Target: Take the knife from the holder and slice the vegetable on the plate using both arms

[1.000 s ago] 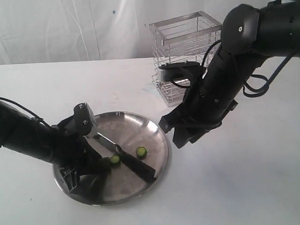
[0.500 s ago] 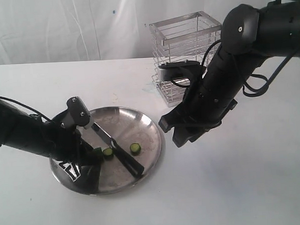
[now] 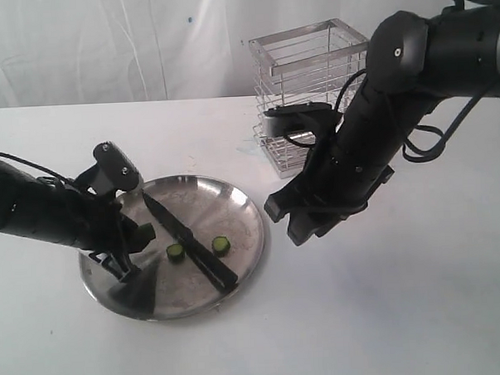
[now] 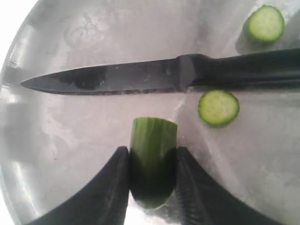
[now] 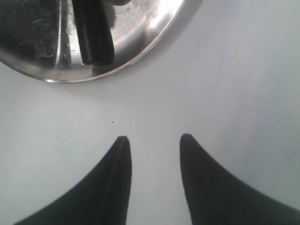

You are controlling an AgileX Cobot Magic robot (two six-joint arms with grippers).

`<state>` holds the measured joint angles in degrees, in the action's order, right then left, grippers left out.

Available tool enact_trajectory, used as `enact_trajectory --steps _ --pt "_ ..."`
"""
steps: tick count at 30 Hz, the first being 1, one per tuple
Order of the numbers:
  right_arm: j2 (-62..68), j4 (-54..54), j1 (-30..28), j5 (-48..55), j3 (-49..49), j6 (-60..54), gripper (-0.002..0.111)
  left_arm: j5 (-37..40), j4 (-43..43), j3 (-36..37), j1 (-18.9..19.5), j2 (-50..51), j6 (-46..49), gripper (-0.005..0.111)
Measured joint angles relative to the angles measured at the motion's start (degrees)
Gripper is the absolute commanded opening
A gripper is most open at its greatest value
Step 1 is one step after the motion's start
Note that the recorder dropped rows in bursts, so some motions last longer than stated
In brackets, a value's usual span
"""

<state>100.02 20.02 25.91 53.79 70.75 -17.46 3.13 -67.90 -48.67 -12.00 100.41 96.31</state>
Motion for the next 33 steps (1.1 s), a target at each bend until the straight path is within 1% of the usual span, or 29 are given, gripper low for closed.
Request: enact_trajectory --steps 2,3,8,9,10,12,15,18,20,22,23,25,27,28,29,31,33 --pt "0.5 0.0 0.0 -0.1 -0.1 0.0 0.033 0.3 0.0 0.0 0.0 0.0 3.6 0.001" --pt "0.5 0.0 0.0 -0.1 -0.5 0.0 0.033 0.3 0.0 0.0 0.0 0.3 5.2 0.005" --pt "0.5 0.0 0.0 -0.3 -1.9 0.0 0.033 0.3 0.0 0.0 0.0 1.8 7.4 0.044" --pt "0.5 0.0 0.0 -0.3 -2.0 0.0 0.033 0.3 0.0 0.0 0.0 2.0 7.4 0.053" --pt "0.5 0.0 0.0 -0.3 -2.0 0.0 0.033 0.3 0.0 0.0 0.0 2.0 7.4 0.058" --pt "0.5 0.0 0.0 -0.3 -2.0 -0.1 0.033 0.3 0.0 0.0 0.0 2.1 7.4 0.068" --pt "0.5 0.0 0.0 -0.3 -2.0 -0.1 0.033 0.3 -0.9 -0.1 0.0 2.1 6.5 0.072" --pt "0.4 -0.2 0.0 -0.5 -2.0 -0.1 0.033 0.3 -2.0 -0.9 0.0 1.0 4.1 0.072" --pt "-0.5 -1.0 0.0 -1.4 -2.0 -0.1 0.033 0.3 -2.6 -1.6 0.0 -1.7 1.4 0.070" --pt "-1.7 -2.6 -0.1 -3.0 -2.0 0.2 0.032 -0.5 -3.0 -1.8 0.0 -5.7 -1.0 0.062" --pt "-2.5 -4.0 -0.3 -4.1 -2.0 1.0 0.029 -1.1 -3.0 -1.8 0.0 -8.0 -2.1 0.052" --pt "-3.7 -7.7 -1.1 -7.0 -2.0 4.5 0.022 -3.9 -3.0 -1.5 0.0 -12.7 -5.2 0.029" --pt "-4.3 -13.7 -2.8 -9.0 -2.1 11.3 0.011 -8.5 -3.2 -0.2 0.0 -16.8 -7.2 0.000" --pt "-4.5 -16.3 -3.7 -9.7 -2.4 13.8 0.004 -11.7 -3.7 1.1 0.0 -18.9 -7.7 0.001" --pt "-4.7 -19.2 -4.9 -10.3 -2.9 16.5 0.000 -14.5 -4.4 2.4 0.0 -20.4 -7.8 0.000" --pt "-5.1 -23.5 -7.4 -10.8 -4.8 19.9 0.000 -21.0 -8.9 5.9 0.8 -23.5 -7.7 0.000" --pt "-5.9 -25.5 -10.5 -12.1 -8.3 21.8 0.000 -24.9 -15.4 9.6 2.8 -25.8 -7.2 0.000"
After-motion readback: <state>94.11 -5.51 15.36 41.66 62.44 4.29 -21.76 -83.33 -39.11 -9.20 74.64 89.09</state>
